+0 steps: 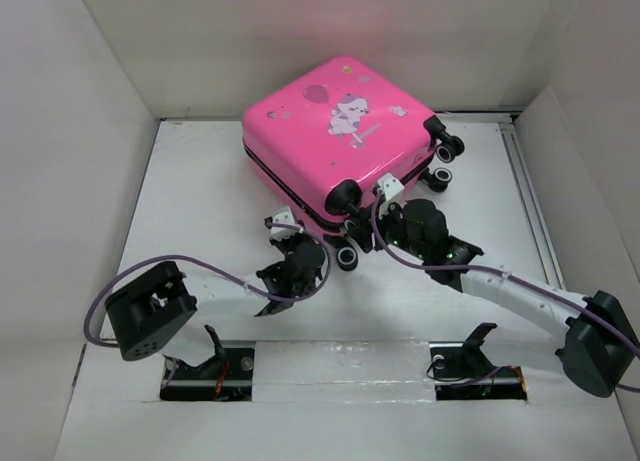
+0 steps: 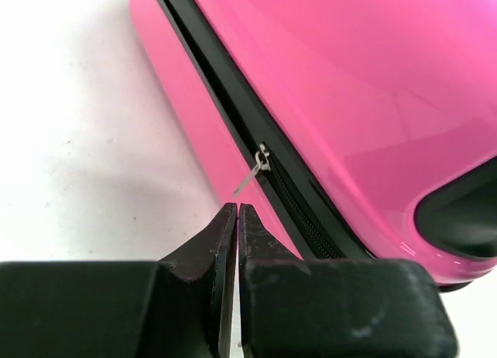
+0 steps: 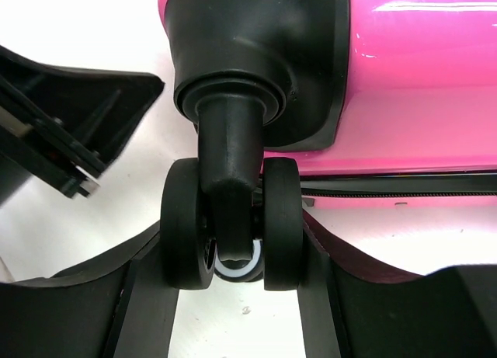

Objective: Pack the luggage

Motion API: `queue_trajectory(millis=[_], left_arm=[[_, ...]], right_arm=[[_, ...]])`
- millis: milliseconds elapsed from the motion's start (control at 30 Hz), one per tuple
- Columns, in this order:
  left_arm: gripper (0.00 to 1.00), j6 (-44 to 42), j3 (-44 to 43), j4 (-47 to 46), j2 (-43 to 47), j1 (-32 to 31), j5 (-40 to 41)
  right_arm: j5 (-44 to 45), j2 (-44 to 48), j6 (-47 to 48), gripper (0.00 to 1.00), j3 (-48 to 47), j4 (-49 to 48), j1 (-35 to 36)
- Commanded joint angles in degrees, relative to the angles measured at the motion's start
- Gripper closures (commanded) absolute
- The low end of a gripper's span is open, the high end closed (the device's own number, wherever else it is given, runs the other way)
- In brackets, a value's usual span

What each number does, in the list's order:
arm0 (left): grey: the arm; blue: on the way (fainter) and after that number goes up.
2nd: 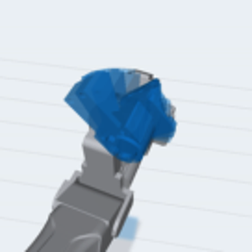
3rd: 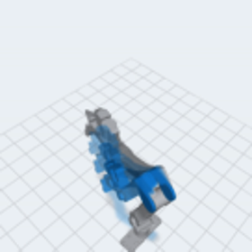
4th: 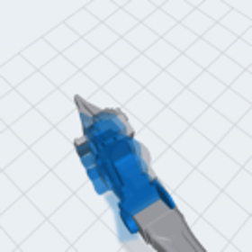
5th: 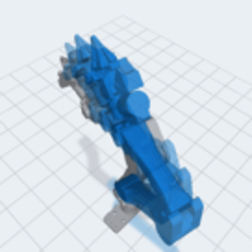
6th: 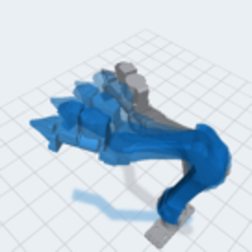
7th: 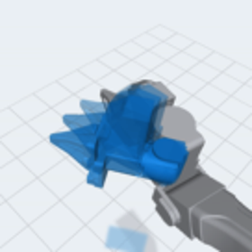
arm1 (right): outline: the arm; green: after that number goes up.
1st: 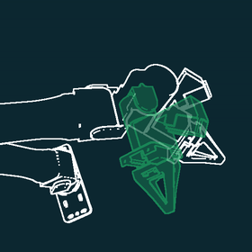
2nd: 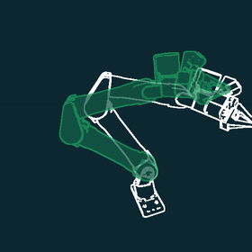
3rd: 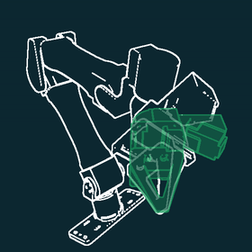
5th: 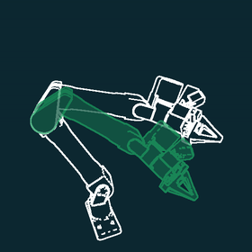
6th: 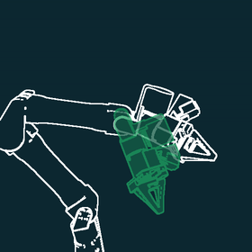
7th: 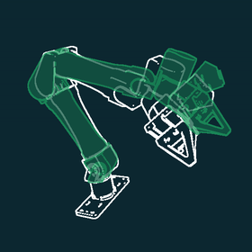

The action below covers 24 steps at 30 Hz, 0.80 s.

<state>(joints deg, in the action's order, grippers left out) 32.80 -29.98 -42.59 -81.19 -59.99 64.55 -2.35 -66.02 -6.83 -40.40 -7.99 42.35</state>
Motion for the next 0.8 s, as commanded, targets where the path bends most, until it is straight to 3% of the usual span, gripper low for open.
queue_trajectory(millis=[0, 67, 167, 333, 400, 600, 767], left_arm=[[1.0, -1.94, 1.67, -1.26, 2.87, 0.31, -2.83], [1.0, -4.75, 1.68, -7.05, 1.39, -0.91, -11.5], [1.0, -7.3, -2.53, -8.29, -4.65, -5.21, -14.54], [0.61, -6.78, -5.97, -11.37, -10.83, -5.93, -16.83], [0.54, -6.78, -7.11, -12.86, -12.49, -5.93, -16.83], [0.51, -10.21, -11.4, -17.7, -17.06, -5.93, -12.89], [0.55, -12.13, -13.61, -26.3, -21.11, -5.93, -6.47]], right_arm=[[0.95, 3.26, 0.68, 1.0, -0.82, -5.28, -0.95], [-1.15, 3.26, 0.68, 1.0, -0.82, -4.76, -0.95], [-2.48, 3.26, 1.29, 1.0, -2.39, -3.44, -0.95], [-4.76, 2.12, 1.82, 1.0, -3.54, -3.44, -0.95], [-5.82, 1.42, 2.35, 1.0, -4.15, -3.44, -0.95], [-10.65, 0.28, 2.35, 1.0, -5.3, -3.44, -0.42], [-13.73, 0.89, 1.82, 1.0, -5.83, -3.44, 0.63]])
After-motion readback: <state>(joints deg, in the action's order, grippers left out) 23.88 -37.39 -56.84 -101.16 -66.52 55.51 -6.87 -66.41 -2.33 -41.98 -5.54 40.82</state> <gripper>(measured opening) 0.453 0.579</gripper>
